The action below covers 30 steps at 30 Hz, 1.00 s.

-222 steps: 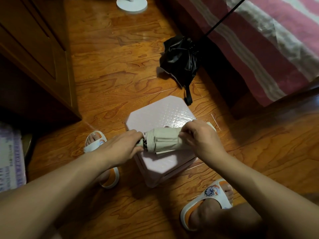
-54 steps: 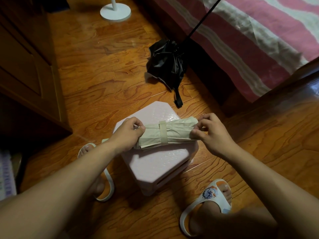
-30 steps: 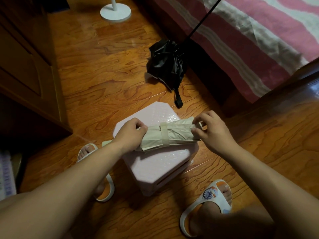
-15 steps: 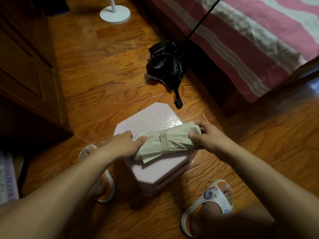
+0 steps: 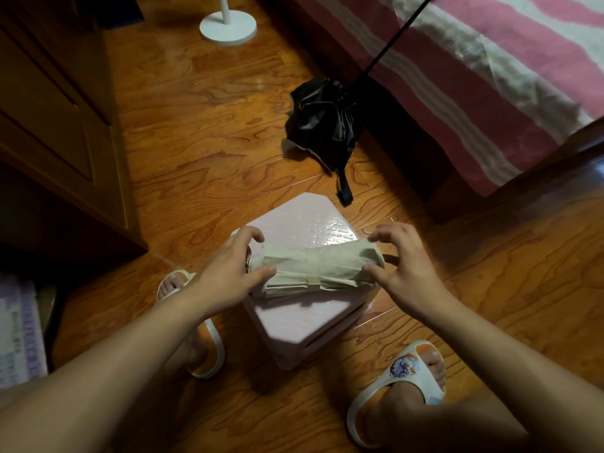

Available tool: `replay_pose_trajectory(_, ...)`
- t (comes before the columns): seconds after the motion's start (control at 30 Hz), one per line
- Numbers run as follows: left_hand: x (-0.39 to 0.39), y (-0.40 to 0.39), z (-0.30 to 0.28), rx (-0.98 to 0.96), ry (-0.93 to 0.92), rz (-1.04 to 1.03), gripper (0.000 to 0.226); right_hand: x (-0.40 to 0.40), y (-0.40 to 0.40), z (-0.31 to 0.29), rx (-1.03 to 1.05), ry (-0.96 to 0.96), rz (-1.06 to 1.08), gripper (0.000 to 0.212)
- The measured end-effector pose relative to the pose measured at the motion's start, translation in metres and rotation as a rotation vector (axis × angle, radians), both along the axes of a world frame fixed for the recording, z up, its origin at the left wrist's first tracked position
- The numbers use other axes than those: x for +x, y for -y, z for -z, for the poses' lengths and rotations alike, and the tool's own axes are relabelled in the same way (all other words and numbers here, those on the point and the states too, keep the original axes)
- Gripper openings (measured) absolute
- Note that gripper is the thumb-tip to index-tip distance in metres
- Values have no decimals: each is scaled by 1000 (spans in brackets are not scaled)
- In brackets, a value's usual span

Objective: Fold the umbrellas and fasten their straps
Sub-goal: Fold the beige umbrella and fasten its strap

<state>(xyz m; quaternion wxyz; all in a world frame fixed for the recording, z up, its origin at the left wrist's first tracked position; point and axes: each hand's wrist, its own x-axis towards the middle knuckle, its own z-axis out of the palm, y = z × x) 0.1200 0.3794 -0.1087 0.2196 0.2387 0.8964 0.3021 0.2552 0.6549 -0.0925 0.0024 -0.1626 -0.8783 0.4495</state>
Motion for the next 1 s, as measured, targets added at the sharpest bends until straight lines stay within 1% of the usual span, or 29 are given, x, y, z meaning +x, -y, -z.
replay_pose_trajectory(0.07,0,1,0,-21,11,26,26,0,0,0,69,18,-49,21)
replay_pose_trajectory(0.13,1,-2,-3,-4,66,-29,16,-1,0,2,62,92,-25,14)
replay_pose_trajectory(0.17,2,-4,-5,-1,95,-74,17,-3,0,3,57,112,2,14)
replay_pose_trajectory(0.2,3,-6,-6,-24,119,-117,24,-5,0,5,60,123,25,14)
replay_pose_trajectory(0.23,4,-7,-6,-87,137,-141,36,-6,-1,6,64,130,43,15)
replay_pose_trajectory(0.27,3,-6,-5,-192,144,-140,50,-6,-1,6,65,144,51,18)
replay_pose_trajectory(0.33,-3,-2,-5,-437,146,-80,75,-7,-1,6,67,205,30,35)
replay_pose_trajectory(0.37,-6,1,-6,-498,183,-53,80,-7,-2,5,48,253,16,46)
replay_pose_trajectory(0.4,-10,4,-7,-510,240,-33,79,-7,-3,2,-9,298,8,52)
replay_pose_trajectory(0.43,-12,5,-7,-502,289,-18,77,-7,-4,-1,-110,335,7,53)
replay_pose_trajectory(0.47,-13,7,-7,-490,307,-6,77,-7,-5,-4,-234,352,21,49)
replay_pose_trajectory(0.5,-12,7,-7,-475,293,0,78,-7,-6,-6,-324,333,50,43)
replay_pose_trajectory(0.53,-10,7,-6,-466,232,-7,79,-7,-7,-6,-348,285,88,36)
replay_pose_trajectory(0.6,-8,6,-6,-446,3,-46,74,-10,-7,-3,-266,166,169,30)
replay_pose_trajectory(0.63,-8,4,-8,-424,-111,-51,73,-11,-8,1,-203,133,179,30)
replay_pose_trajectory(0.67,-8,4,-8,-418,-177,-38,74,-11,-7,3,-145,126,163,29)
replay_pose_trajectory(0.7,-7,4,-8,-432,-189,-19,75,-11,-7,6,-104,139,133,28)
replay_pose_trajectory(0.8,-2,8,3,-464,-111,1,77,-8,-6,14,-54,158,69,28)
replay_pose_trajectory(0.83,0,8,6,-416,-110,1,76,-7,-6,14,-32,130,58,29)
replay_pose_trajectory(0.9,0,7,7,-212,-142,20,69,-5,-6,14,3,59,33,33)
replay_pose_trajectory(0.97,0,3,5,-32,-146,52,52,-5,-9,14,4,20,12,33)
replay_pose_trajectory(1.0,0,1,4,20,-119,43,40,-6,-9,13,-8,16,7,32)
